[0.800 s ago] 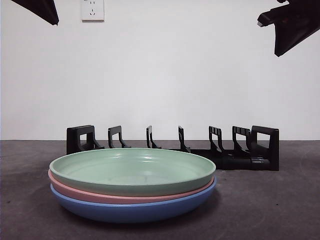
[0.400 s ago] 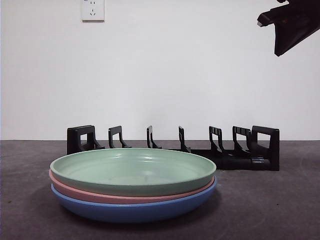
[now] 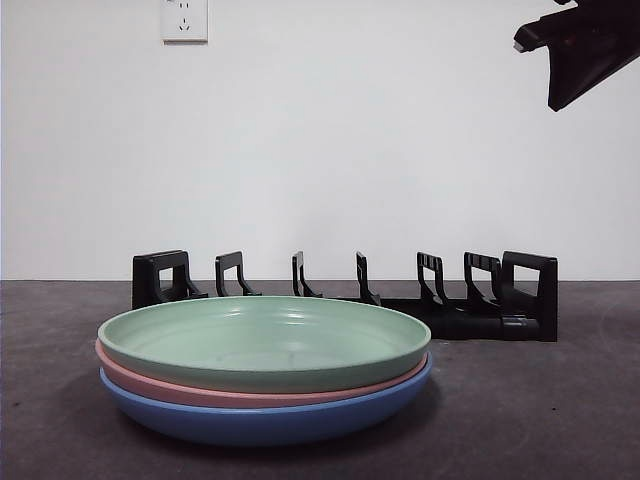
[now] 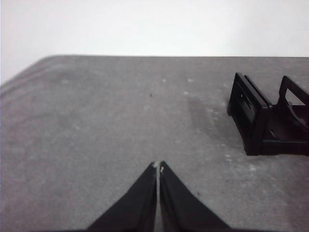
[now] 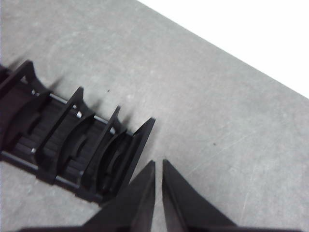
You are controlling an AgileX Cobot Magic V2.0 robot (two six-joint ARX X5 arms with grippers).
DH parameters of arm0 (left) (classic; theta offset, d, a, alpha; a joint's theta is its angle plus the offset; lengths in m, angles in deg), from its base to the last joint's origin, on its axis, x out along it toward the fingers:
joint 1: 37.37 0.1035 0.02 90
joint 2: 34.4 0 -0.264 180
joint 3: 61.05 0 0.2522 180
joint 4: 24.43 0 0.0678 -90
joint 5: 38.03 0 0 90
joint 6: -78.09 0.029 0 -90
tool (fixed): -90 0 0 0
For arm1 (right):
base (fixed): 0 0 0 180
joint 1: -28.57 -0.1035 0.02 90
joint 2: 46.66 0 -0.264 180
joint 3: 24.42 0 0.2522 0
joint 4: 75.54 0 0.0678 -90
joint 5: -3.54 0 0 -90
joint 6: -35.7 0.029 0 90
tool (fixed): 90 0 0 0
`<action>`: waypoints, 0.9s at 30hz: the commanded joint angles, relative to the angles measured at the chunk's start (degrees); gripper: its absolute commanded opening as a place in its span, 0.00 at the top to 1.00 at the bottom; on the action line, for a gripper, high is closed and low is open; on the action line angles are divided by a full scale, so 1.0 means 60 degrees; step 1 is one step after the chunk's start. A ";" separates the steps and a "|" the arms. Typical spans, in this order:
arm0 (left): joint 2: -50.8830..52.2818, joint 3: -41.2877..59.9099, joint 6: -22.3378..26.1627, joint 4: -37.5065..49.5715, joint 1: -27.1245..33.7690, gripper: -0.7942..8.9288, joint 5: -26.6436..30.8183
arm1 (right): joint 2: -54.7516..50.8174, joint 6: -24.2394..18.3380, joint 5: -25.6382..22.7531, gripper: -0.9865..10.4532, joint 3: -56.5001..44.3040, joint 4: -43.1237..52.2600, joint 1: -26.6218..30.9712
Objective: Place the plate
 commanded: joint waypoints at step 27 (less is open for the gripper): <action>0.0015 0.0189 -0.0244 0.0117 -0.0025 0.91 -0.0029 | -0.9278 0.0361 0.0823 0.89 -0.8411 0.3523 0.3158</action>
